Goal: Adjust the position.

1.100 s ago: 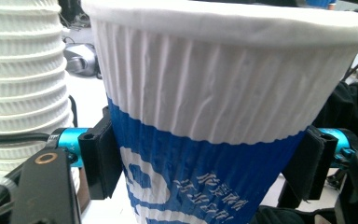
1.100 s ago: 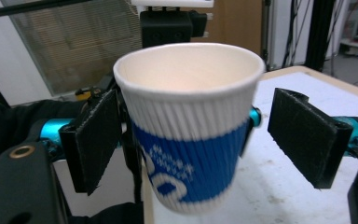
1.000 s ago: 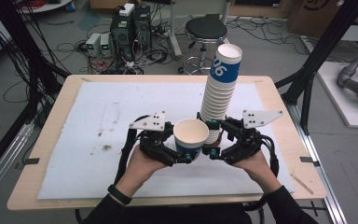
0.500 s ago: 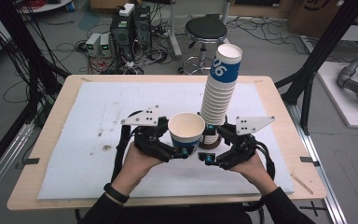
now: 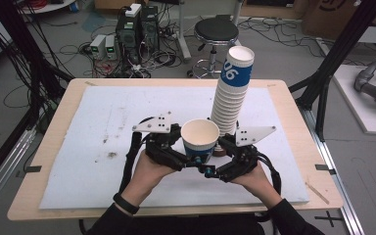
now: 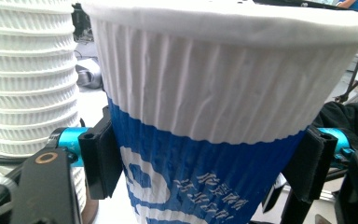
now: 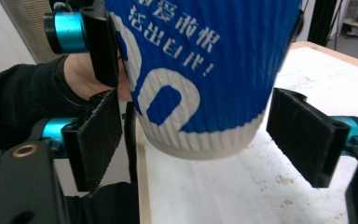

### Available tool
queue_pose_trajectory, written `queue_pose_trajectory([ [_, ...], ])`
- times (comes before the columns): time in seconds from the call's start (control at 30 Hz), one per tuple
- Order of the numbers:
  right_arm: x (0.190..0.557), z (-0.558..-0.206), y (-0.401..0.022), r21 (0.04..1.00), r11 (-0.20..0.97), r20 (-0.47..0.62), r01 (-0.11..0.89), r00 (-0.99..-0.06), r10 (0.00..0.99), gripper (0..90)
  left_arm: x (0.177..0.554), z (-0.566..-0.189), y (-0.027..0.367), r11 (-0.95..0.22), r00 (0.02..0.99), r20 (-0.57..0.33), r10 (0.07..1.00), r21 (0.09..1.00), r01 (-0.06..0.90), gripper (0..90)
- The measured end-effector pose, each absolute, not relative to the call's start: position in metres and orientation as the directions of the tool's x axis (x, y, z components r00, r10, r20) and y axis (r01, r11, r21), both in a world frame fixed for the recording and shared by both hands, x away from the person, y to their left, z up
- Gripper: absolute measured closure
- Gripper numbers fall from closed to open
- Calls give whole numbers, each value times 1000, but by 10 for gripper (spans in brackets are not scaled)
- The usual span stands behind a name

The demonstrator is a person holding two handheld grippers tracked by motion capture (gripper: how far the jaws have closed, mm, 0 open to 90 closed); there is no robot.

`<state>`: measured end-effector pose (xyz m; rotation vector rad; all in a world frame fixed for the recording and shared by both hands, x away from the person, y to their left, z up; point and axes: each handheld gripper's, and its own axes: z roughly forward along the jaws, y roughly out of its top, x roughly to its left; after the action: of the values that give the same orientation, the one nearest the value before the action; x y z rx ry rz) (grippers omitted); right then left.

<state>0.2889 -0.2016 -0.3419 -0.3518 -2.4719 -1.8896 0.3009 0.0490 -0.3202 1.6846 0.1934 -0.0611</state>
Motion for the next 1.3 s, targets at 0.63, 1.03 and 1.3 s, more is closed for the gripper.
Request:
queue_pose_trajectory([
  [0.63,289,-346,-201,952,253,132,172,-977,169,301,299,-314,47,-100,984,-156,87,981,165,158],
  [1.03,288,-348,-199,952,262,114,156,-979,170,301,300,-311,53,-64,982,-175,77,982,180,160],
  [1.3,288,-349,-199,951,264,115,158,-978,173,301,300,-310,53,-68,982,-170,81,982,175,186],
])
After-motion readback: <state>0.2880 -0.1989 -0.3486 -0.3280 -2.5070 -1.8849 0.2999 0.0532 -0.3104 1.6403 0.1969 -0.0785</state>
